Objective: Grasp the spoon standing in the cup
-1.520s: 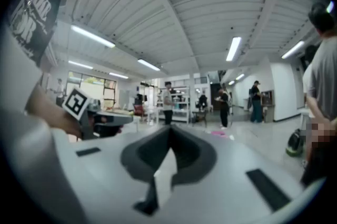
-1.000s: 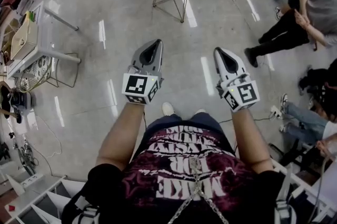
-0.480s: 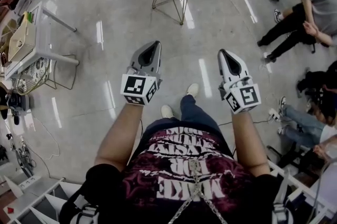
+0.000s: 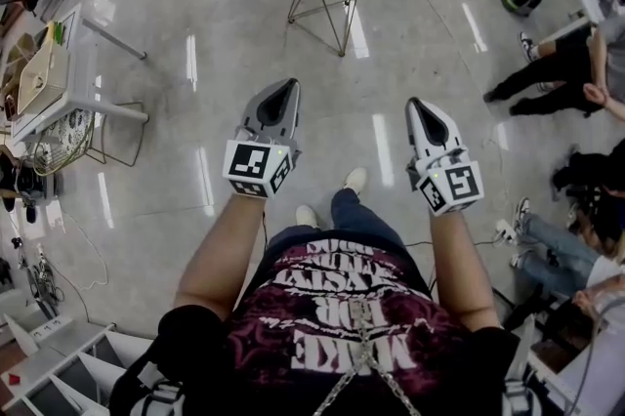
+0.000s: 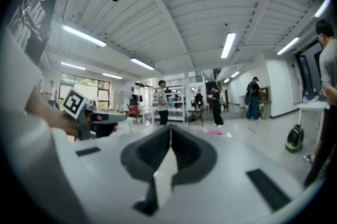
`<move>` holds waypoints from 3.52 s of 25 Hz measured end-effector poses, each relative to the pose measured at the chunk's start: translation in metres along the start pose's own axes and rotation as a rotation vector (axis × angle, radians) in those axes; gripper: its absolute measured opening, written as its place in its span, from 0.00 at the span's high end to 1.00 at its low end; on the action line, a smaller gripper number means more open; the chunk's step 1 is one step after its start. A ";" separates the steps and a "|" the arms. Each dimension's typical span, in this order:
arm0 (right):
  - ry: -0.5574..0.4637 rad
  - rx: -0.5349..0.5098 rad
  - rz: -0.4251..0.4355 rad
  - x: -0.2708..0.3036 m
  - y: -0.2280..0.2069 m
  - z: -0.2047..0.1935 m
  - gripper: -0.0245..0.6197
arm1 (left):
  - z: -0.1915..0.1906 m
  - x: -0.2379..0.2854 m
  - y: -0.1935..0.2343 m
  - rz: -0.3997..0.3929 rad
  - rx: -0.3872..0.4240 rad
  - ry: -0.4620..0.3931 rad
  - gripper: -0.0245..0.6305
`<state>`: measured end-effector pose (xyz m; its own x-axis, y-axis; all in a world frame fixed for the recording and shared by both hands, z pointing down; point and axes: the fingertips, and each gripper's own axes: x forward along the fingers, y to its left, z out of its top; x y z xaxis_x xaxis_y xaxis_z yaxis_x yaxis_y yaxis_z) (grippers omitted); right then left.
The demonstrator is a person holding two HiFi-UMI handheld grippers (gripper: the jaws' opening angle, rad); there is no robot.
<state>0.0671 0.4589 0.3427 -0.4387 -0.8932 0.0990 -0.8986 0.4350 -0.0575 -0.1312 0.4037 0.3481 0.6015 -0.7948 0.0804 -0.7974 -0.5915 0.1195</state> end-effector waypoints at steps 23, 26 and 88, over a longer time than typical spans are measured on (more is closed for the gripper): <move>0.018 -0.004 0.071 0.064 -0.105 0.004 0.91 | -0.012 0.115 0.007 0.063 -0.005 0.028 0.93; 0.013 -0.010 0.084 0.068 -0.119 0.011 0.91 | -0.006 0.127 0.004 0.076 0.003 0.023 0.93; 0.051 -0.013 0.029 0.277 -0.135 0.024 0.91 | 0.021 0.238 0.175 0.024 -0.008 0.051 0.93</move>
<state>0.0673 0.1497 0.3543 -0.4645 -0.8731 0.1483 -0.8852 0.4627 -0.0483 -0.1292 0.1083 0.3677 0.5843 -0.8005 0.1334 -0.8112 -0.5713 0.1253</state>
